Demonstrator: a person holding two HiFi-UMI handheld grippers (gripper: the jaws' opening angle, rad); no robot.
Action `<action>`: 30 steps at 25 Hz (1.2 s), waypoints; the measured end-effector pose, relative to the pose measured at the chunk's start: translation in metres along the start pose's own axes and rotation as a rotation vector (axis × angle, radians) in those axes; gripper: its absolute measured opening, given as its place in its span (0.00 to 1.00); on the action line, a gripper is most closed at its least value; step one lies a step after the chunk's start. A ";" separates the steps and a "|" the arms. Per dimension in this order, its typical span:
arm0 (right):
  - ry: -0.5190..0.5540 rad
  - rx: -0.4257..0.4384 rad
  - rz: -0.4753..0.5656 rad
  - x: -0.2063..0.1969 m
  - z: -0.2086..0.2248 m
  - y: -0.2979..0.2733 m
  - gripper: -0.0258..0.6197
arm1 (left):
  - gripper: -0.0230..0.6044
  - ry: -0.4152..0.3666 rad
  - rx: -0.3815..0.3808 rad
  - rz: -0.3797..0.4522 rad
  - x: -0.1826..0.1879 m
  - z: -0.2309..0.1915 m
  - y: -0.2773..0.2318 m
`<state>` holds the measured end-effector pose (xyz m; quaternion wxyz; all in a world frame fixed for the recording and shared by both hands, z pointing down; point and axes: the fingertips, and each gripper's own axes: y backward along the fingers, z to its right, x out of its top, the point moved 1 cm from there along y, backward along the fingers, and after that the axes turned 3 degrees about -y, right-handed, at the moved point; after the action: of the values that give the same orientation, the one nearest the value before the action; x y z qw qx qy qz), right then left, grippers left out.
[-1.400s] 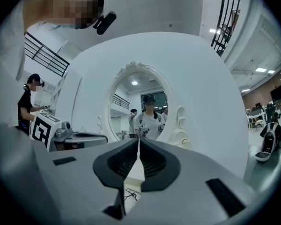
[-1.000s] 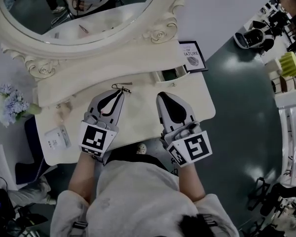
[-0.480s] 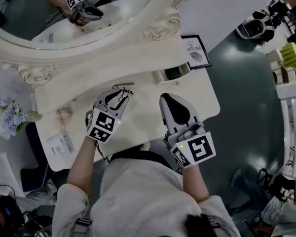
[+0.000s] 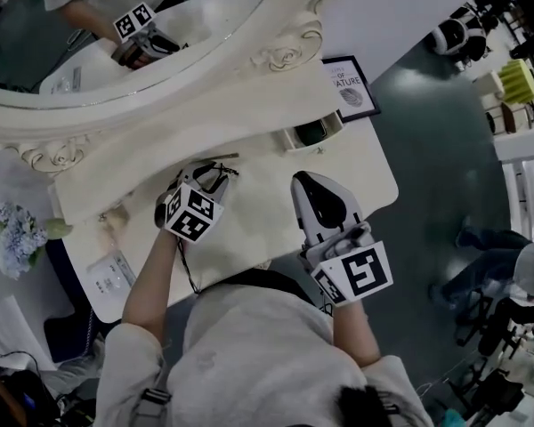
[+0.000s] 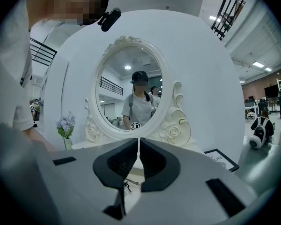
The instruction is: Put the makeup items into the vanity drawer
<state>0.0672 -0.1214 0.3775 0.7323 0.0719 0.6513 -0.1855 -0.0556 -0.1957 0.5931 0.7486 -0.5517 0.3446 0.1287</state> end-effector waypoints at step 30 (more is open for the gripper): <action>0.002 -0.033 0.008 0.007 0.002 -0.002 0.08 | 0.07 0.022 -0.001 0.137 0.029 0.015 0.030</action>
<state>0.0692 -0.1248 0.3712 0.7335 0.0628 0.6546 -0.1718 -0.0463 -0.1769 0.5539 0.7339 -0.5286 0.3896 0.1736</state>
